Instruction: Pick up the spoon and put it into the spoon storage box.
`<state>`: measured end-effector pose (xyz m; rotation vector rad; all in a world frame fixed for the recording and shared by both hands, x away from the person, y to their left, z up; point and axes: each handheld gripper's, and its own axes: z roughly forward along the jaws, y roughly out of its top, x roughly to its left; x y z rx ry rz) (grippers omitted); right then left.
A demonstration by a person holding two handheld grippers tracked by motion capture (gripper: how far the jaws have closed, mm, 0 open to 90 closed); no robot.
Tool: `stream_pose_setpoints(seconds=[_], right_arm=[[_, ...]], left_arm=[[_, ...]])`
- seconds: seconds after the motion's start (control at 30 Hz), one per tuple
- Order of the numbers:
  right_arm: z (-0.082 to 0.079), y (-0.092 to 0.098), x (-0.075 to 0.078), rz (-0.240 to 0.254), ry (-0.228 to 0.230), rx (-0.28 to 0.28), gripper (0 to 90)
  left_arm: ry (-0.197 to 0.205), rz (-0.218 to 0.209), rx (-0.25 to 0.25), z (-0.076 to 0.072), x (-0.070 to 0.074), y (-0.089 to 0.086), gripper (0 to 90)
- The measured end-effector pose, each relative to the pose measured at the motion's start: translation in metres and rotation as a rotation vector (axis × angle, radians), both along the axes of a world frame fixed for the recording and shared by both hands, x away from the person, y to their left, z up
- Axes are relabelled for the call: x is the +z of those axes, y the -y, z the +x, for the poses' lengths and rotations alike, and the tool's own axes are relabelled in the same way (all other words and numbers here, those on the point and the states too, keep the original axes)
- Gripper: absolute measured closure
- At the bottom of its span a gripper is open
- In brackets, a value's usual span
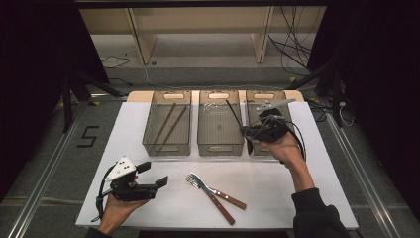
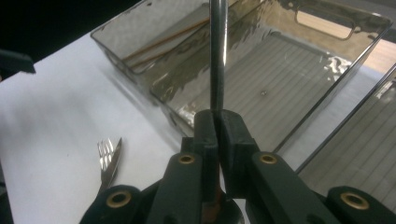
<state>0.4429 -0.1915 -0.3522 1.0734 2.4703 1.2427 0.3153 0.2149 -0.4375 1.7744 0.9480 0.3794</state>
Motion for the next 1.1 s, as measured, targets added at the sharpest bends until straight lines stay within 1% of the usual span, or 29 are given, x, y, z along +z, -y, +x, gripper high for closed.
stream_pose_setpoints(seconds=[0.07, 0.17, 0.33, 0.47, 0.77, 0.93, 0.97, 1.1], right_arm=[[0.004, -0.003, 0.001, 0.007, 0.003, -0.009, 86.4], [0.009, -0.009, 0.002, 0.004, 0.007, -0.016, 86.4], [0.017, -0.018, 0.004, 0.006, 0.008, -0.029, 86.4], [0.026, -0.024, 0.004, 0.013, 0.005, -0.046, 86.4], [0.04, -0.037, 0.005, 0.011, 0.008, -0.076, 86.4], [0.048, -0.043, 0.001, 0.007, 0.013, -0.092, 86.3], [0.049, -0.044, 0.0, 0.008, 0.011, -0.097, 86.3], [0.055, -0.044, -0.005, 0.007, 0.002, -0.113, 86.3]], left_arm=[[0.004, 0.002, 0.0, 0.0, 0.0, -0.001, 14.9], [0.005, 0.001, 0.001, 0.0, 0.0, -0.001, 14.9], [0.01, -0.01, 0.008, 0.0, 0.0, -0.002, 14.9], [0.013, -0.009, 0.008, 0.0, 0.0, -0.002, 14.9], [0.022, -0.004, 0.011, 0.0, 0.0, -0.003, 14.9], [0.024, -0.003, 0.009, -0.001, -0.001, -0.003, 14.9], [0.025, 0.001, 0.006, -0.001, -0.001, -0.003, 14.9], [0.022, -0.002, 0.007, 0.0, -0.001, -0.003, 14.9]])
